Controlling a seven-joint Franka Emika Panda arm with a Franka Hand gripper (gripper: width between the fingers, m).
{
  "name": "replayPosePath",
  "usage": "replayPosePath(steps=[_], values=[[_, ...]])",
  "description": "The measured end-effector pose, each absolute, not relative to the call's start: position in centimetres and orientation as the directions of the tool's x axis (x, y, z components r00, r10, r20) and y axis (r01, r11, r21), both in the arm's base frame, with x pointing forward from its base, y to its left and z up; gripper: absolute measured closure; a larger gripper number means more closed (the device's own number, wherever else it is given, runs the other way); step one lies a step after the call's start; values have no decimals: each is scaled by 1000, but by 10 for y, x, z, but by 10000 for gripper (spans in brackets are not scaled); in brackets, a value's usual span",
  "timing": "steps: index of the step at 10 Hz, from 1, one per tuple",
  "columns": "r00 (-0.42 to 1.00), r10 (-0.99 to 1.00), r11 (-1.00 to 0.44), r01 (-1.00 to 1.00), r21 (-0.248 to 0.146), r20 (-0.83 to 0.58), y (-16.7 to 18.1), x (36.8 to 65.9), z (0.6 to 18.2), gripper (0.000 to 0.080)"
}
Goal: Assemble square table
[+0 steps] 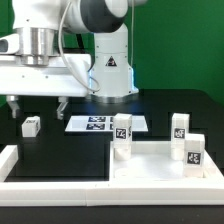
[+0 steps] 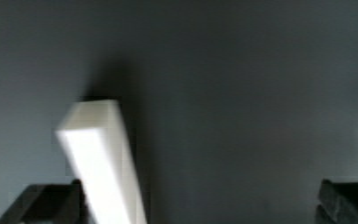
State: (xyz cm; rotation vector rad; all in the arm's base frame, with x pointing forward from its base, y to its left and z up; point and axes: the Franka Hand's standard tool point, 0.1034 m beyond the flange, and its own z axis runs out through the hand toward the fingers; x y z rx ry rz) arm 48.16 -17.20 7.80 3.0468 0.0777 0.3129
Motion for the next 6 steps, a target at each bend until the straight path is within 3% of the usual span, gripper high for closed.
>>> replayPosePath(steps=[4, 6], values=[[983, 31, -998, 21, 58, 181, -167, 482, 76, 150], [998, 8, -1000, 9, -17, 55, -155, 469, 65, 150]])
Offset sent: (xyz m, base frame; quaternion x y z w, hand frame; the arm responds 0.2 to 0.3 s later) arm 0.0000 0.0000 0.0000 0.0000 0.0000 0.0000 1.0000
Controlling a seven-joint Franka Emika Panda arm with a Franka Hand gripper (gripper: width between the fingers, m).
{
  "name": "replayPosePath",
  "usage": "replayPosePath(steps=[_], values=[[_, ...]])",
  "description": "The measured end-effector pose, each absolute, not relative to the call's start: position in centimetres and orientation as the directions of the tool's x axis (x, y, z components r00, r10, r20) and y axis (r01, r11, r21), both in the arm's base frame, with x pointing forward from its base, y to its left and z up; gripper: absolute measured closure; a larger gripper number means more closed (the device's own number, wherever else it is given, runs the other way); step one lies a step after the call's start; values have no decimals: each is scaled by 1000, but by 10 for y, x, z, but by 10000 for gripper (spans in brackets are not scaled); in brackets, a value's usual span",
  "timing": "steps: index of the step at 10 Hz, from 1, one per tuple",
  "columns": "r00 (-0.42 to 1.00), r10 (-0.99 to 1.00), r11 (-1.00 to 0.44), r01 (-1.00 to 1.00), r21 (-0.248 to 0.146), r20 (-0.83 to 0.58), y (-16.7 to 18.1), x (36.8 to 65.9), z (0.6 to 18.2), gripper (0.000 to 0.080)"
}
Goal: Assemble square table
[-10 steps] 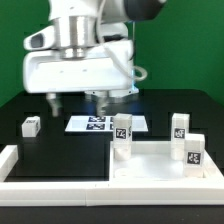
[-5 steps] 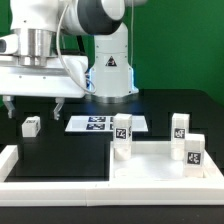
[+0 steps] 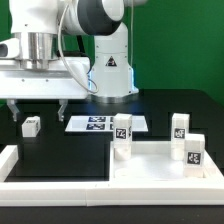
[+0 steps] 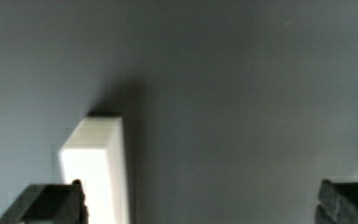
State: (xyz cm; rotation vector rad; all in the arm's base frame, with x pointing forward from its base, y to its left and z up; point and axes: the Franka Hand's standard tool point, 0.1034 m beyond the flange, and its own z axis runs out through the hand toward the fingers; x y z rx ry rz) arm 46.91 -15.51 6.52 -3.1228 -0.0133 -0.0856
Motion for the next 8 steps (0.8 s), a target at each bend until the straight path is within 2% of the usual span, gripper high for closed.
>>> replayPosePath(steps=[1, 2, 3, 4, 5, 8], values=[[998, 11, -999, 9, -38, -56, -165, 451, 55, 150], [995, 3, -999, -1, -32, -98, -182, 435, 47, 150], [985, 3, -999, -6, -52, -173, -190, 416, 40, 150], [976, -3, -999, -13, -44, -220, -204, 400, 34, 150], [956, -9, -998, -29, -62, -294, -207, 390, 31, 150], [879, 6, -994, -47, -99, -476, -202, 392, 27, 150]])
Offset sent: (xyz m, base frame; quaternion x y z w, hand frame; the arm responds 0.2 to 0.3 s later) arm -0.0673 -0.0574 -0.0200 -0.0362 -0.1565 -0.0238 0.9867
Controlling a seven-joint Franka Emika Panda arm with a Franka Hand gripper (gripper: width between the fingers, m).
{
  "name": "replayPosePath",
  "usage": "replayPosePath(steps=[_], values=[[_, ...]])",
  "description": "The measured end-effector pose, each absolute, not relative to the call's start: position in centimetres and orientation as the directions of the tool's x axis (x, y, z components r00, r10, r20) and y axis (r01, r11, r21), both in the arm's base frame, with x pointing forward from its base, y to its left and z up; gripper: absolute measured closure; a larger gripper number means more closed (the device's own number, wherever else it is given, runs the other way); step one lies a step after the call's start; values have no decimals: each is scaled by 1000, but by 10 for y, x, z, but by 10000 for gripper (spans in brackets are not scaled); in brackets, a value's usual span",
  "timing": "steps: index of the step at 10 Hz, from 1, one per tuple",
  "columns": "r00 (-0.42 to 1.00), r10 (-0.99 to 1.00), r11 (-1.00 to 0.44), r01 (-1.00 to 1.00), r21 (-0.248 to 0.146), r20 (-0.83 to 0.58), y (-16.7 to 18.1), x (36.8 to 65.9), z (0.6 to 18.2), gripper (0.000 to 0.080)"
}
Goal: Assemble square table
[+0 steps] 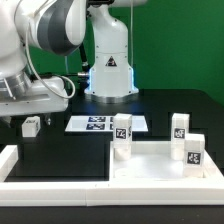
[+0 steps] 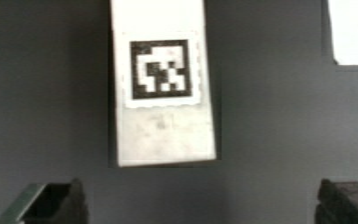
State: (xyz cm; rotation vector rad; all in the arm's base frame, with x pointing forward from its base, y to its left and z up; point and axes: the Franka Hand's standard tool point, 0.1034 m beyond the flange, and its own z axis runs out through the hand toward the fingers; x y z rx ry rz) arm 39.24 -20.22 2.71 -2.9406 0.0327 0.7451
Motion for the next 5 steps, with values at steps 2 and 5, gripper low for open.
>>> replayPosePath(steps=[2, 5], values=[[793, 27, -990, -61, -124, -609, -200, 389, 26, 150], [636, 43, -994, -48, -95, -771, -205, 355, 36, 150]])
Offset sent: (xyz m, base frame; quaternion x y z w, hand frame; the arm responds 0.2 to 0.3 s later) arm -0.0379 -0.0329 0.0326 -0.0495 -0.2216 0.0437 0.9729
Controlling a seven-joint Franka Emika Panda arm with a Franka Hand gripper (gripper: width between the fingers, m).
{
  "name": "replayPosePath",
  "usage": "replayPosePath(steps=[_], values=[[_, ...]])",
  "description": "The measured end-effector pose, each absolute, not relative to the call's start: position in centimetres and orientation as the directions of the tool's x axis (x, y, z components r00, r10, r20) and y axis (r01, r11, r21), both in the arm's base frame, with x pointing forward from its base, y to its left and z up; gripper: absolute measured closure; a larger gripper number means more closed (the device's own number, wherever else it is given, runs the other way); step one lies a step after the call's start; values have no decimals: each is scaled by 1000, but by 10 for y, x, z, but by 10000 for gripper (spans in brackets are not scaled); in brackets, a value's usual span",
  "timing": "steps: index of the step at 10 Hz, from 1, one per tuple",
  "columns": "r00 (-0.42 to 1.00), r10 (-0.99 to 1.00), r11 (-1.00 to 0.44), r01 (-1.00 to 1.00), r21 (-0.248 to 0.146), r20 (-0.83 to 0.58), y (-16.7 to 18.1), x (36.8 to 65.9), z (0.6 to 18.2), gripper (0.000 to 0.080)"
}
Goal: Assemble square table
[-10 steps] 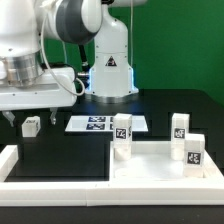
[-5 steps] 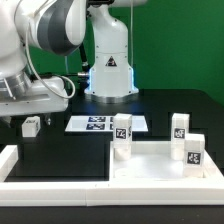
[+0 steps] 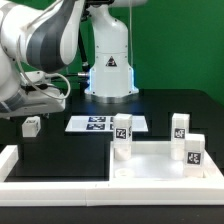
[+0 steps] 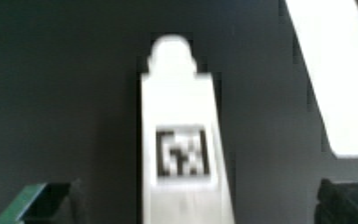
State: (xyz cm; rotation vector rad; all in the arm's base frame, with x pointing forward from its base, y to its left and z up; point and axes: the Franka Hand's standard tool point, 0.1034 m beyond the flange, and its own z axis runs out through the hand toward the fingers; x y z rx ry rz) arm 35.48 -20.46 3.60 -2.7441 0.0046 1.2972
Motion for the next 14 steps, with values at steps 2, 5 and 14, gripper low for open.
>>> replayPosePath(steps=[2, 5, 14], values=[[593, 51, -993, -59, -106, -803, -200, 341, 33, 150], [596, 50, -993, -58, -105, -802, -200, 342, 33, 150], [564, 30, -997, -44, -66, -825, -216, 344, 8, 150]])
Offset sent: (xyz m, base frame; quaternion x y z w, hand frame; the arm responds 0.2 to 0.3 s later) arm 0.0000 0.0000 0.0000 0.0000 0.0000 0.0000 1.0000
